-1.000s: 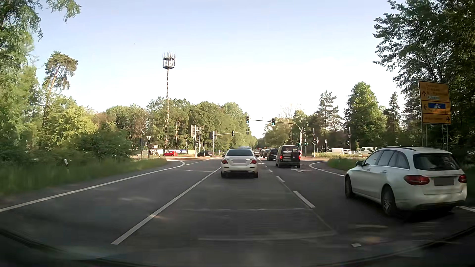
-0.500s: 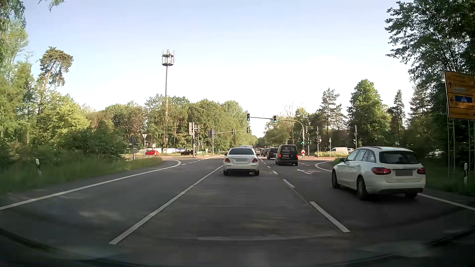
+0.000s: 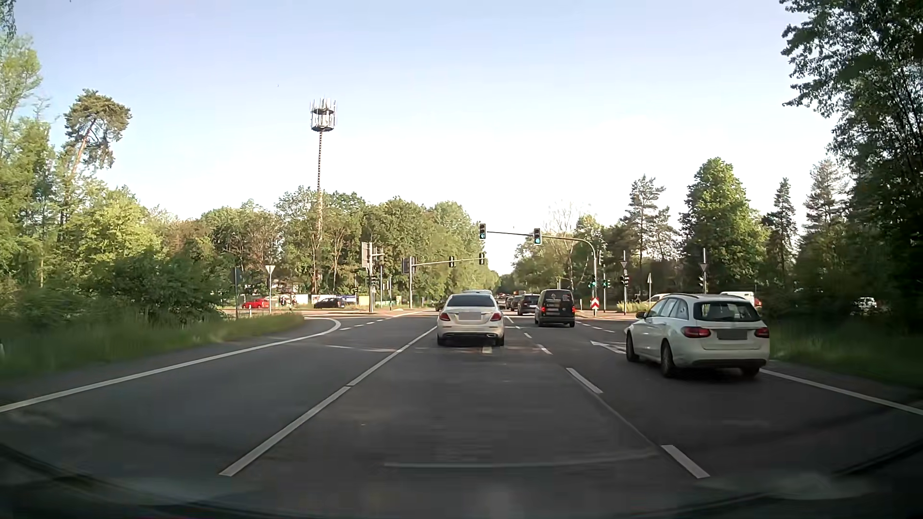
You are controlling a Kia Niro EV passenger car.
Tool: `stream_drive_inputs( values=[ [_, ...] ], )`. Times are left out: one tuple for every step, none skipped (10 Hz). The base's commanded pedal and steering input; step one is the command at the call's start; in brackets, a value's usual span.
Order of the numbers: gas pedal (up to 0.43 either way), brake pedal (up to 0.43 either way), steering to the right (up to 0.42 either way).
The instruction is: Follow the waypoints while adhering to traffic rules and regulations
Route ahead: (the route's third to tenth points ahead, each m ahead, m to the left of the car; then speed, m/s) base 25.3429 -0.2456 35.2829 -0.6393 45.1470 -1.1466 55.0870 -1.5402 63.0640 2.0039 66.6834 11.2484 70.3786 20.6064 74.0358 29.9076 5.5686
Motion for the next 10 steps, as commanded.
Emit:
stream_drive_inputs(
  values=[
    [0.0,0.0,0.002],
    [0.0,0.0,0.003],
    [0.0,0.0,0.003],
    [0.0,0.0,0.003],
    [0.0,0.0,0.004],
    [0.0,0.0,0.005],
    [0.0,0.0,0.005],
    [0.0,0.0,0.005],
    [0.0,0.0,0.005],
    [0.0,0.0,0.007]
  ],
)
